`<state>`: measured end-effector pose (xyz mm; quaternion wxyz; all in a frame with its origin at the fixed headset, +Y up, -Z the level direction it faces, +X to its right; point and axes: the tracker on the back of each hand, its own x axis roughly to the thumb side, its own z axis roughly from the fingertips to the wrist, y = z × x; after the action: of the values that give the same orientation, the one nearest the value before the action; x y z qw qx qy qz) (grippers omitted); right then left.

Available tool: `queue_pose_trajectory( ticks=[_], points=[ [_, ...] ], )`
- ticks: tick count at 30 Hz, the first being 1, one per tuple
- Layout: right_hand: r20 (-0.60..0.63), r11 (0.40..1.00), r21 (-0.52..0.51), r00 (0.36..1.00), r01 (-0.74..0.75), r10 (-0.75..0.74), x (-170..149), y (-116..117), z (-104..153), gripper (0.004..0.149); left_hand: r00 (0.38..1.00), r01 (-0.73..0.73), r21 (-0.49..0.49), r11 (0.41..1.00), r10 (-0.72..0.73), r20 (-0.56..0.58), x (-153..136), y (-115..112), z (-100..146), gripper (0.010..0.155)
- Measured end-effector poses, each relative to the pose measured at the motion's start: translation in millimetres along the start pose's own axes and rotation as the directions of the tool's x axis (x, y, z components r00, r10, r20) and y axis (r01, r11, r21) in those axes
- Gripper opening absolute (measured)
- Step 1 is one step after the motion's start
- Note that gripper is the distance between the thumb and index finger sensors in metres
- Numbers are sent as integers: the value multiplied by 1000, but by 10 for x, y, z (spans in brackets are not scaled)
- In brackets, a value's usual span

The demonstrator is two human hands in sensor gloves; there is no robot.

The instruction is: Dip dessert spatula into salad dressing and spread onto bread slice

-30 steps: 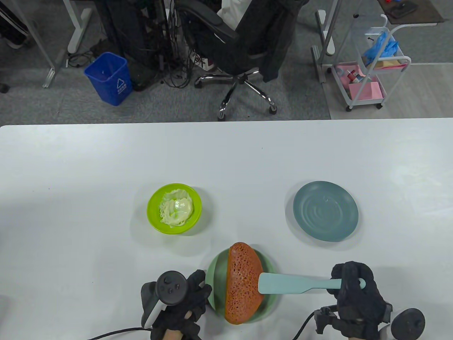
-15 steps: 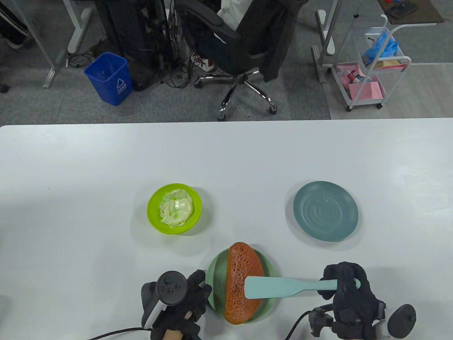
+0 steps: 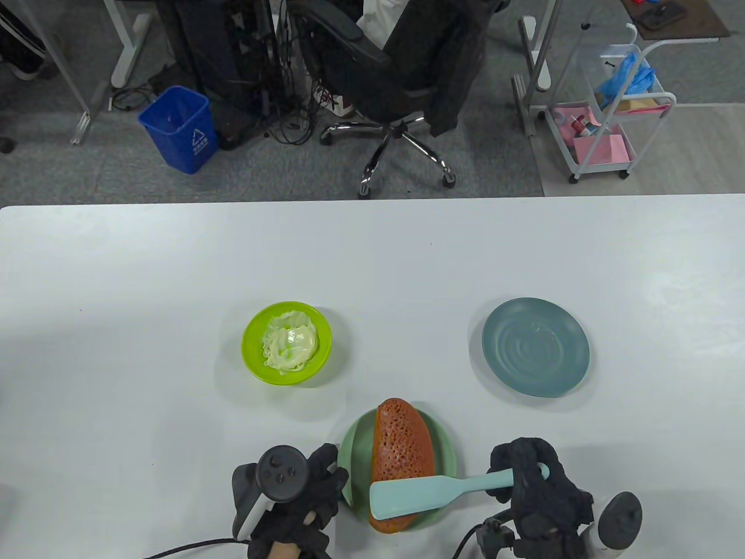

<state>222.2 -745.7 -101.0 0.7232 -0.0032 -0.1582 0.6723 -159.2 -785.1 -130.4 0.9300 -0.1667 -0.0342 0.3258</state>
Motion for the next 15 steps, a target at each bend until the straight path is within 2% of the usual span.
queue_pose_trajectory(
  ticks=[11,15],
  points=[
    [21,997,-61,998,-53,54,138,-175,-39,36,1000,-2,-1,1000,2,-1,2,-1,0,58],
    [35,990,-118,996,-83,87,186,-288,-60,36,1000,-2,-1,1000,2,-1,2,-2,1,58]
  ],
)
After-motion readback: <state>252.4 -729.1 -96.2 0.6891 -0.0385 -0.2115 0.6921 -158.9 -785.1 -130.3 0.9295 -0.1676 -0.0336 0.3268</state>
